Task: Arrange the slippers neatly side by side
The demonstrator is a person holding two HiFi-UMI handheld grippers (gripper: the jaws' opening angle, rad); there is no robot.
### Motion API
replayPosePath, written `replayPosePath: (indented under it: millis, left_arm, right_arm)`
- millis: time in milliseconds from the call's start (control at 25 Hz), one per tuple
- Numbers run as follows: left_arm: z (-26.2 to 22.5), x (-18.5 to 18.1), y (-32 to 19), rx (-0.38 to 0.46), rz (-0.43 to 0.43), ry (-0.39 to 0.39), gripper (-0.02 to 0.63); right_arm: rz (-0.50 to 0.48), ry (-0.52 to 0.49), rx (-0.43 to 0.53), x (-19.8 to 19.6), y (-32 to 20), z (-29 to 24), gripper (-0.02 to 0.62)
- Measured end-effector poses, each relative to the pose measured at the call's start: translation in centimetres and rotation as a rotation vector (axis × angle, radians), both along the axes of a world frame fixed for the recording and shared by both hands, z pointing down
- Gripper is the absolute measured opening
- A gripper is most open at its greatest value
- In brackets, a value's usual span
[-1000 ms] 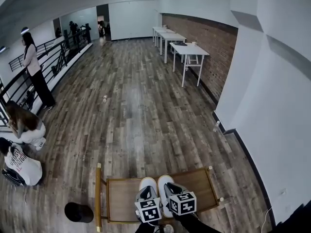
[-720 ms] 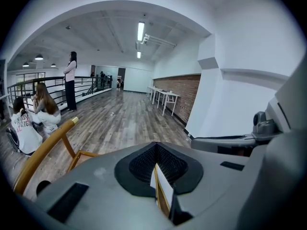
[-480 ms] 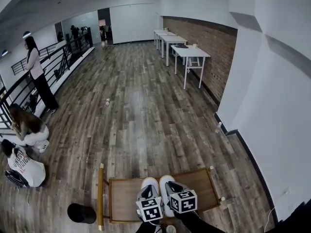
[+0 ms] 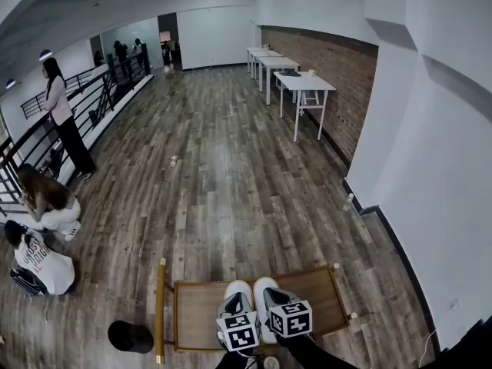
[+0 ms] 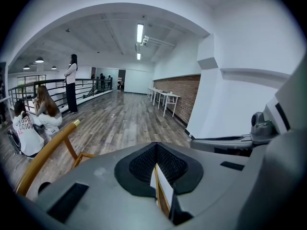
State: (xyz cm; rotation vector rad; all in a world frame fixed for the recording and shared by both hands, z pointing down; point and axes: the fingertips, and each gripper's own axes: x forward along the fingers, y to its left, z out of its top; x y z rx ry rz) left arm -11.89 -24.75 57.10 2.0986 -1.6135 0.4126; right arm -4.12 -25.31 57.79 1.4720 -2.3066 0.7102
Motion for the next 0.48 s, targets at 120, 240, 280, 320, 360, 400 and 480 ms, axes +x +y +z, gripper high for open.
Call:
replayPosePath:
  millis: [120,240,280,320,360,400,480]
  left_arm:
    - [0.10,-0.07,-0.02,-0.002,-0.004,0.000,-0.002]
    - [0.16,-0.11,0.02,-0.003,-0.002,0.002,-0.002]
    - [0.17,-0.13,0.03,-0.003,-0.001,0.002,-0.002]
    - [0.16,-0.13,0.05,-0.003,-0.001,0.001,-0.002]
    - [0.14,-0.07,0.08,-0.003,-0.001,0.001,-0.002]
    - [0.13,0.02,0.10,-0.003,0.000,0.000,-0.002]
    - [0.15,0.17,0.10,-0.003,0.002,-0.003,-0.002]
  right_arm:
    - [-0.001,-0.001,0.000,-0.04,-0.06,0.08,-0.002]
    - [0.000,0.001,-0.001,-0.14,-0.08,0.11,-0.002]
    - [0.000,0.001,0.000,-0.16,-0.09,0.09,-0.002]
    - [0.000,0.002,0.000,-0.13,-0.09,0.06,-0.002]
    - [0.001,0.003,0.001,-0.04,-0.09,0.02,-0.002]
    - [0.002,0.003,0.002,0.08,-0.09,-0.02,-0.002]
    - [0.004,0.003,0.004,0.27,-0.14,-0.06,-0.002]
